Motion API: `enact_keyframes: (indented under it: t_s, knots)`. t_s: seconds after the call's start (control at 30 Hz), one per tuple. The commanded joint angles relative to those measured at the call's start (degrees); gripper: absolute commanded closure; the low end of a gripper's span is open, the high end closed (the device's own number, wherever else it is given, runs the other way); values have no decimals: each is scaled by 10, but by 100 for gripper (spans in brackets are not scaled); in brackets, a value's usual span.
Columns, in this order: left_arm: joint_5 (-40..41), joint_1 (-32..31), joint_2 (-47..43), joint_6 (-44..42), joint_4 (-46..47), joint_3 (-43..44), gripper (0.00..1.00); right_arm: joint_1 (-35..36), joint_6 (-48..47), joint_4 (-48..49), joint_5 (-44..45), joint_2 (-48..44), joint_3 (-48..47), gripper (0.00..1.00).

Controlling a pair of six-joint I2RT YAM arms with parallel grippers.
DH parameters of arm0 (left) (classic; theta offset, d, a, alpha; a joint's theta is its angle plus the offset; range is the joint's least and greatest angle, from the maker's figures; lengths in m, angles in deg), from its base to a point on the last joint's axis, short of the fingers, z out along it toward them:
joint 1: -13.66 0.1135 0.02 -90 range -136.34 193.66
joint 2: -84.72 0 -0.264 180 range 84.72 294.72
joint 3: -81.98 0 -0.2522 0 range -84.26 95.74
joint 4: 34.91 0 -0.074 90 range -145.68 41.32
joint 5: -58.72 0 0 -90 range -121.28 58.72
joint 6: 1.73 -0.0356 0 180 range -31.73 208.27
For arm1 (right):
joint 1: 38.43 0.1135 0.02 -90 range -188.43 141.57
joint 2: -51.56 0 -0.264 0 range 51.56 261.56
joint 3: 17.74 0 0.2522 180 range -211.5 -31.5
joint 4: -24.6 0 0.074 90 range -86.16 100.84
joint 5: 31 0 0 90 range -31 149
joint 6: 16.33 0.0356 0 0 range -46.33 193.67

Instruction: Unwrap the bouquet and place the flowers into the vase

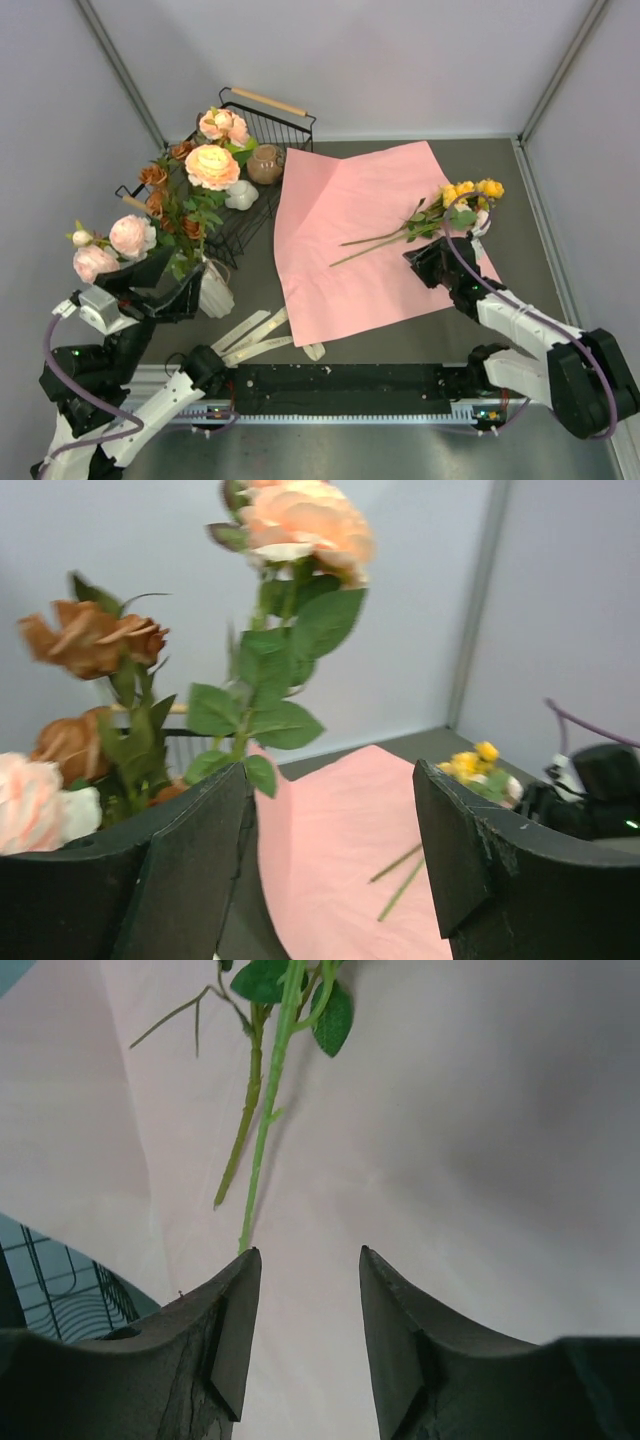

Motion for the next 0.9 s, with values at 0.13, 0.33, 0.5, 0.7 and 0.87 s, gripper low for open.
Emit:
enact_keyframes:
  t_s: [0.13, 0.33, 0.5, 0.7, 0.87]
  knots:
    - [-220, 1, 63, 45, -37, 34, 25, -20, 7, 106, 49, 137, -76, 56]
    - [-333, 1, 87, 99, -5, -9, 23, -24, 3, 143, 88, 241, -128, 58]
    - [-381, 1, 94, 144, 23, -45, 23, -25, 26, 178, 87, 302, -155, 66]
    - [-393, 1, 93, 143, 23, -52, 22, -28, 71, 191, 90, 348, -166, 82]
    - [-385, 1, 102, 129, 18, -48, 22, -27, 77, 185, 101, 341, -167, 100]
